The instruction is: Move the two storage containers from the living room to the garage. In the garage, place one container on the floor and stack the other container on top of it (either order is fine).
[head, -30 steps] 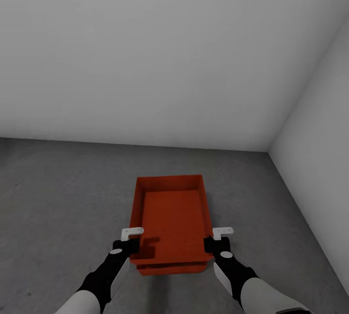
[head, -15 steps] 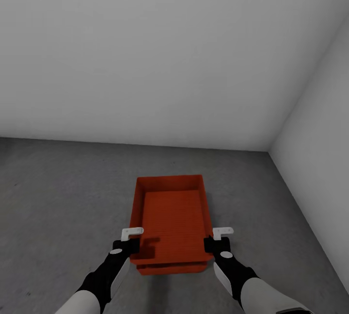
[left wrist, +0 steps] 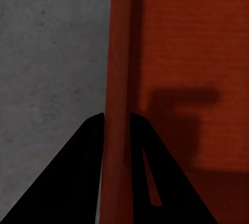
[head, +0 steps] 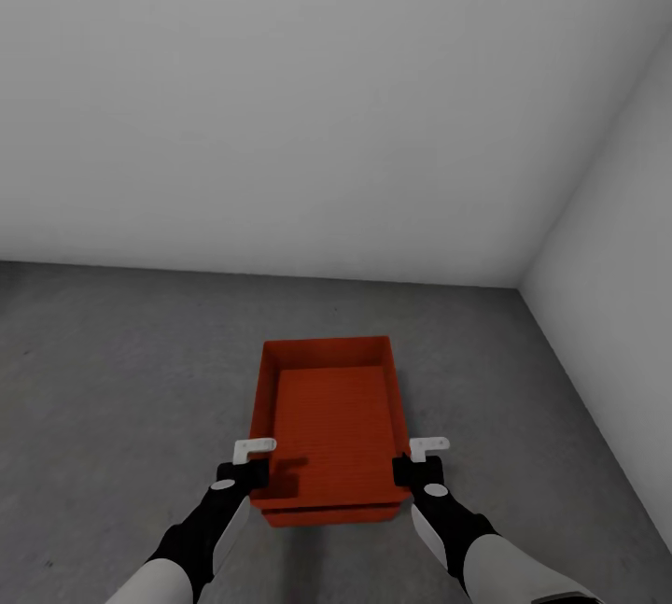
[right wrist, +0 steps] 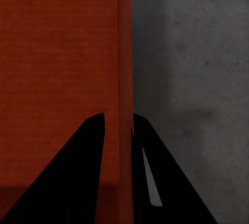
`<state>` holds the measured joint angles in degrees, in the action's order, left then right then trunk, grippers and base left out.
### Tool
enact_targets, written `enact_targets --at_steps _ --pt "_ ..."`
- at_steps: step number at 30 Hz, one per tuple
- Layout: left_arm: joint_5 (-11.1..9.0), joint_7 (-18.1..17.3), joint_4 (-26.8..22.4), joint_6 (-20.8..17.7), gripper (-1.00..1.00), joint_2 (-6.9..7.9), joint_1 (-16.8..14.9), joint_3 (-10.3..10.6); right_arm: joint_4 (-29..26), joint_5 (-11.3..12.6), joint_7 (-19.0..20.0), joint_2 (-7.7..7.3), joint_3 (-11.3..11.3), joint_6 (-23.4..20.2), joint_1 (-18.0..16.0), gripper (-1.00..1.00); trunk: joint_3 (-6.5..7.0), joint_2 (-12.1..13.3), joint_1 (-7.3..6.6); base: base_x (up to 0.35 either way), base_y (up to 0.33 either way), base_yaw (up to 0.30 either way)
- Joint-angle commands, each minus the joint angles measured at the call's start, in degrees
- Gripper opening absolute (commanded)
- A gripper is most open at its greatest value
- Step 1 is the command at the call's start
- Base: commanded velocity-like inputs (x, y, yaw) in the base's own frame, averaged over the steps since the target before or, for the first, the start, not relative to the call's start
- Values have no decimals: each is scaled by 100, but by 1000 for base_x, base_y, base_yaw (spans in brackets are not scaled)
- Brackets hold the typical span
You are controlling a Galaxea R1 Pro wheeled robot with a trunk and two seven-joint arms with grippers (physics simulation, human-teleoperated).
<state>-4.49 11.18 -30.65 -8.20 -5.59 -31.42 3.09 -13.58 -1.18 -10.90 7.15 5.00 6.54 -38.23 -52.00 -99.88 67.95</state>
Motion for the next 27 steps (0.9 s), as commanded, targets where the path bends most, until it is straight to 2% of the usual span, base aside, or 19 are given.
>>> enact_targets --at_steps 1,21,27 --pt "39 64 -24 24 -100 -4 4 60 22 268 -554 5 -219 14 -9 -100 -22 -44 22 0 0 0" --pt "42 74 -23 22 -100 -4 4 60 22 268 -554 5 -219 13 -9 -100 -381 -846 461 0 0 0" --pt "37 99 -28 21 -100 -4 4 60 22 268 -554 5 -219 14 -9 -100 -381 -846 461 0 0 0"
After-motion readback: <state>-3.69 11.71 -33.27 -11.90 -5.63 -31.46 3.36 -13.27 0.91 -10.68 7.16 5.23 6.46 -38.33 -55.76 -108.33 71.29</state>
